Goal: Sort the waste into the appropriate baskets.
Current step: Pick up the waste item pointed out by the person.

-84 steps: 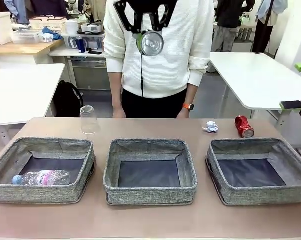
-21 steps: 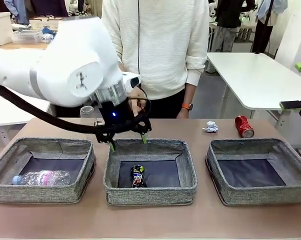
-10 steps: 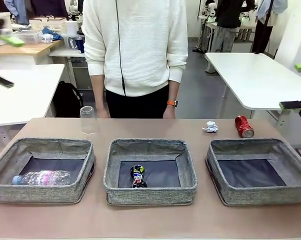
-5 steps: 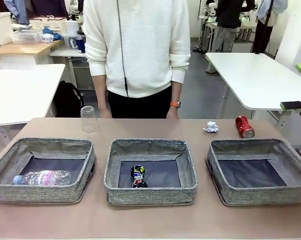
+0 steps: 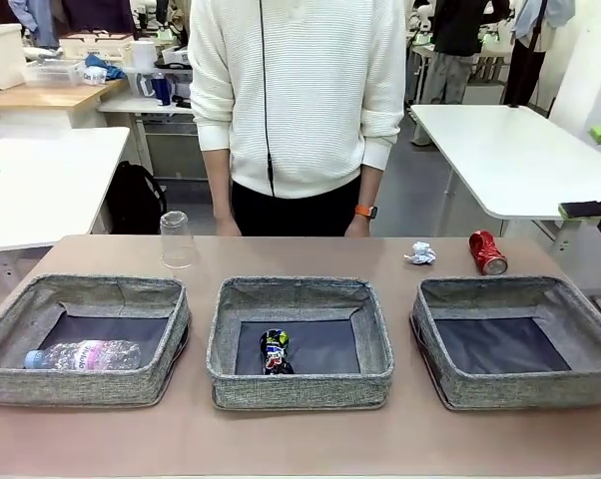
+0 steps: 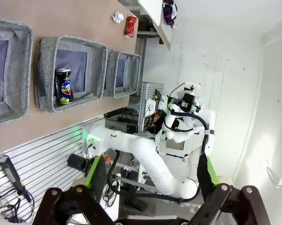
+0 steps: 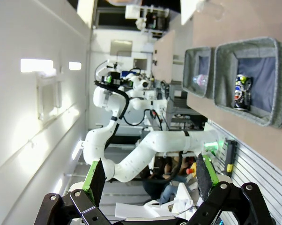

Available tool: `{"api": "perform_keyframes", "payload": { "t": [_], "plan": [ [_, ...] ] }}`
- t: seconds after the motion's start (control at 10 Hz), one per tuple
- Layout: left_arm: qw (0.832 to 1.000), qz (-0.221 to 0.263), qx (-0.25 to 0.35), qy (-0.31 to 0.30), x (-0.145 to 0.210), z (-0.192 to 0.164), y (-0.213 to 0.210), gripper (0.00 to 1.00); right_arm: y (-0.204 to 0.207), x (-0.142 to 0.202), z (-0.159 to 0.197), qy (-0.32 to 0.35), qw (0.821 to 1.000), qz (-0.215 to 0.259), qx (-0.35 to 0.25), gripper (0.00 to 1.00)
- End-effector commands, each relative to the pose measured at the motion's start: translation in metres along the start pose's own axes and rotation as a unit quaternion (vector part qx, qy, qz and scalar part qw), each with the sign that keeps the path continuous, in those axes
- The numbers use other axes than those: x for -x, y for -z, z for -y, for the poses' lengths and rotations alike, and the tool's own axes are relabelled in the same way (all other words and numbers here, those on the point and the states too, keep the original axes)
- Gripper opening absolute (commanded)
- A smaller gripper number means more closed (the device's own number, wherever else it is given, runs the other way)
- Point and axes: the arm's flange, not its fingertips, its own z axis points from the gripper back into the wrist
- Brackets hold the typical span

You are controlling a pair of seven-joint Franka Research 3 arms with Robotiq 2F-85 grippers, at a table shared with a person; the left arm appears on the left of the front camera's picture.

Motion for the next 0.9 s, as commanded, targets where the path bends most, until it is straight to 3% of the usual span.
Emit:
{"api": "perform_keyframes", "payload": {
  "t": [0.0, 0.8],
  "plan": [
    [1.000, -0.006, -0.004, 0.006, 0.0001, -0.0012, -0.0045, 1.00, 0.0019, -0.0003, -0.0063, 0.007, 1.000, 0.002, -0.007, 1.00],
    [1.000, -0.006, -0.004, 0.006, 0.0001, -0.0012, -0.0045, 1.00, 0.0019, -0.0003, -0.0063, 0.007, 1.000, 0.002, -0.007, 1.00]
  ]
}}
